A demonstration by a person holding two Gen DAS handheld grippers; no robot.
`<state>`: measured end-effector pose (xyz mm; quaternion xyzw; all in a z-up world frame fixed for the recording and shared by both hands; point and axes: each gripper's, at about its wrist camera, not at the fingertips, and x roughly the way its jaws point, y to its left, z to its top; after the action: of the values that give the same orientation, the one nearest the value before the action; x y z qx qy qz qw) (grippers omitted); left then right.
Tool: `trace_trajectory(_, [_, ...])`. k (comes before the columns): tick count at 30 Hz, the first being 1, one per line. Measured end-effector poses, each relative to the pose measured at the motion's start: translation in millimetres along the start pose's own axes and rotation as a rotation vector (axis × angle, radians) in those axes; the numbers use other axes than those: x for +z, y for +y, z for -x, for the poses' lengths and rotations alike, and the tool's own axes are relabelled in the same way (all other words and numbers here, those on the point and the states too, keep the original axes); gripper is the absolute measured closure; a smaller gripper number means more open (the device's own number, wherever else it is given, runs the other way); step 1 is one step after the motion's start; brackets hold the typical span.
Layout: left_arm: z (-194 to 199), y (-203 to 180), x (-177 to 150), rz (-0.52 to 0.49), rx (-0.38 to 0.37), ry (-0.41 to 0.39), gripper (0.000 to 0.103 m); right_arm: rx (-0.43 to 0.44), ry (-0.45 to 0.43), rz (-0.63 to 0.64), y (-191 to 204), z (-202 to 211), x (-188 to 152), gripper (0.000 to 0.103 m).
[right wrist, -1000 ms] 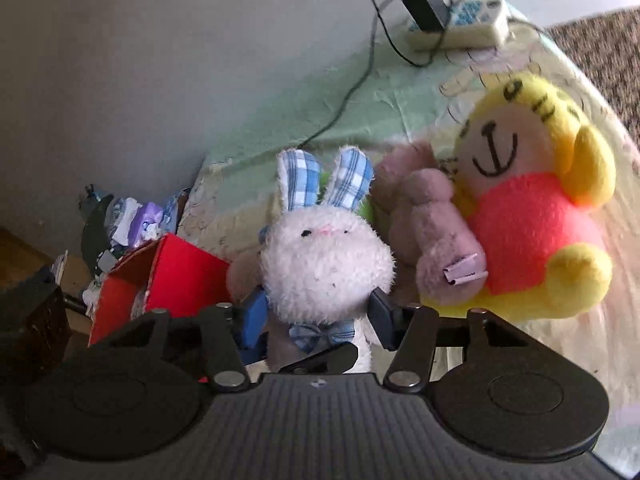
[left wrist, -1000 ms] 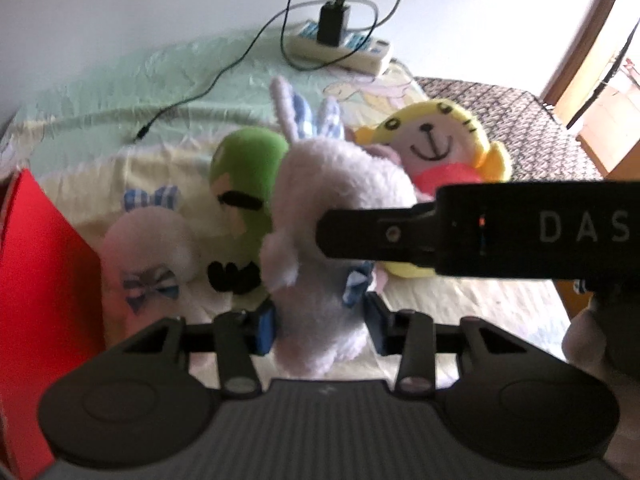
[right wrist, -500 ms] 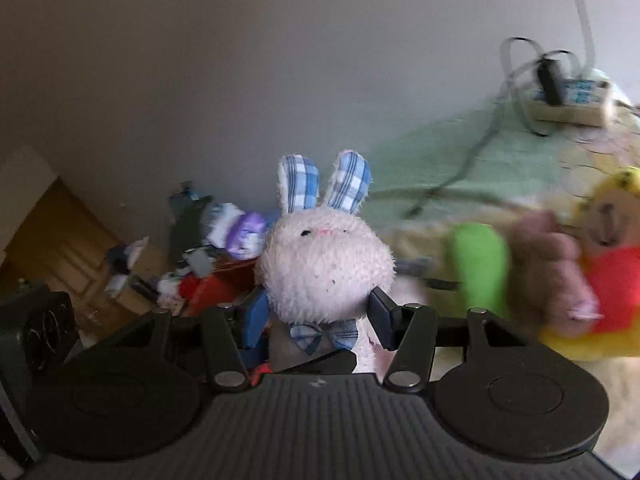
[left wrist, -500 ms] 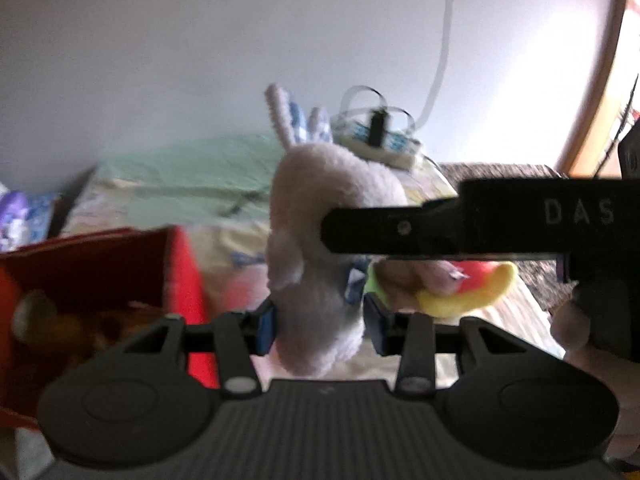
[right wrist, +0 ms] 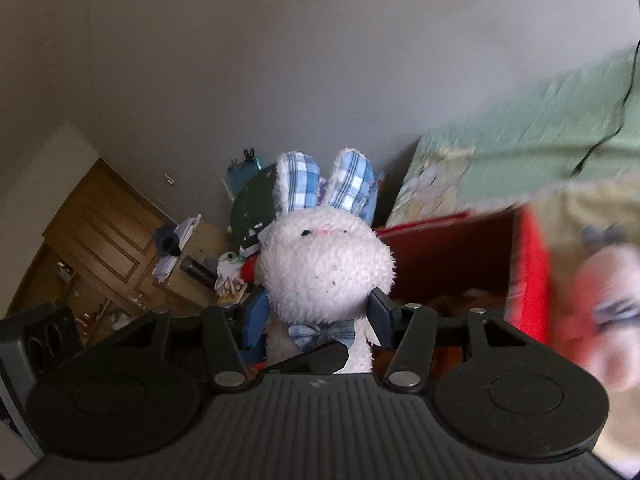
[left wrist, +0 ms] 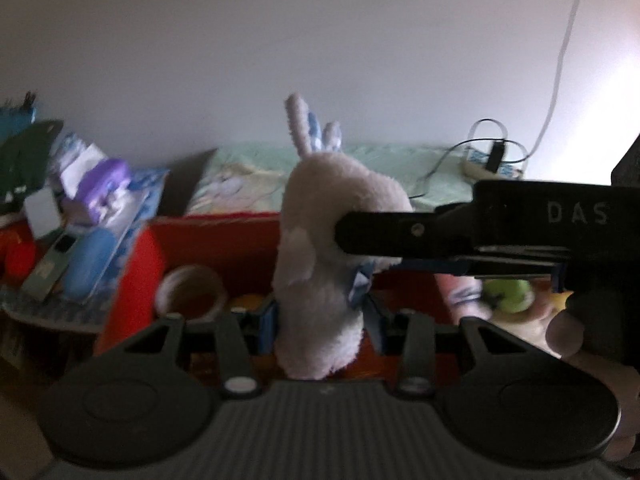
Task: Organize objects
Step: 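Lift the white bunny with the right tool and lower it into the red box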
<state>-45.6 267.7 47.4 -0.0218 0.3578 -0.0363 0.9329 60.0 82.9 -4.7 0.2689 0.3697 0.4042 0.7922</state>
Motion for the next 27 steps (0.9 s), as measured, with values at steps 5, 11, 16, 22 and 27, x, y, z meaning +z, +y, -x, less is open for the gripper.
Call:
trace_trajectory(5, [-20, 54, -10, 0.007, 0.049, 0.067, 0.06, -0.03, 0.048, -0.055, 12, -58, -16, 0.047])
trace_trajectory(11, [-23, 93, -25, 0.043, 0.075, 0.081, 0.057, -0.135, 0.113, -0.091, 13, -106, -30, 0.047])
trace_trajectory(16, [-22, 110, -29, 0.07, 0.079, 0.078, 0.052, -0.131, 0.214, -0.167, 10, -134, -41, 0.046])
trace_trajectory(22, [-28, 116, -28, 0.069, 0.071, 0.081, 0.052, -0.163, 0.276, -0.063, 26, -148, -44, 0.036])
trace_trajectory(27, [-32, 112, -26, 0.04, 0.096, 0.084, 0.052, -0.097, 0.22, -0.086, 22, -120, -37, 0.037])
